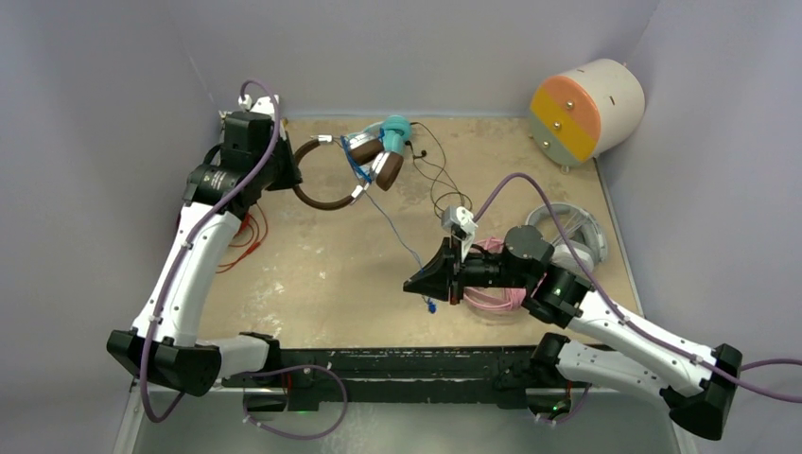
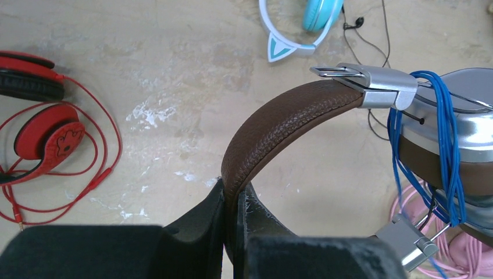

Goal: Wrap the headphones
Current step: Wrap the headphones cable around the headphones.

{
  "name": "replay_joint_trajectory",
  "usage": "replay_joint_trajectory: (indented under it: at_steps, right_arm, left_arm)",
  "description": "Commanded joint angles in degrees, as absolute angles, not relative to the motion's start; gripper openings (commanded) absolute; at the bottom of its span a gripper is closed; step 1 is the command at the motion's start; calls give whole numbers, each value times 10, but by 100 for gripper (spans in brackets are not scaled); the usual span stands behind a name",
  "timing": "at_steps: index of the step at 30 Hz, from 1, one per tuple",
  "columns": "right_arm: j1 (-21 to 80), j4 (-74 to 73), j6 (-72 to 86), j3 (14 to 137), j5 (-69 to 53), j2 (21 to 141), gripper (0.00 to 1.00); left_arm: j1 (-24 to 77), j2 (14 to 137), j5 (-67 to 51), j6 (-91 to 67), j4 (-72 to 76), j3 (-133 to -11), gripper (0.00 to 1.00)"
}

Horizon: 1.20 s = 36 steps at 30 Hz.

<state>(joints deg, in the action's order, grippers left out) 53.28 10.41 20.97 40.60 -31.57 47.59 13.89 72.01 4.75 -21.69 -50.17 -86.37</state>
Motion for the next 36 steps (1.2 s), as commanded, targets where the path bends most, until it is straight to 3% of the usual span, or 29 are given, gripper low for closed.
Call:
replay_joint_trajectory:
  at_steps: [1,8,18,27,36]
  right_arm:
    - [533,7,196,478,-331,479,0]
    - [533,-189,126,620,-266,540,0]
    - [533,-340,75,772,-170,592,0]
    - [532,-391,32,809,-86,623,0]
    - [528,-396,14,816,-50,658,0]
  left_arm:
    - [136,715,55,-217,-437,-842,0]
    - [150,714,64,-214,-441,-792,0]
    - [266,701,133,-214,-419,-706,0]
    - [428,672,264,-112,-382,-658,0]
    - [517,684,364,-64,-370,-629,0]
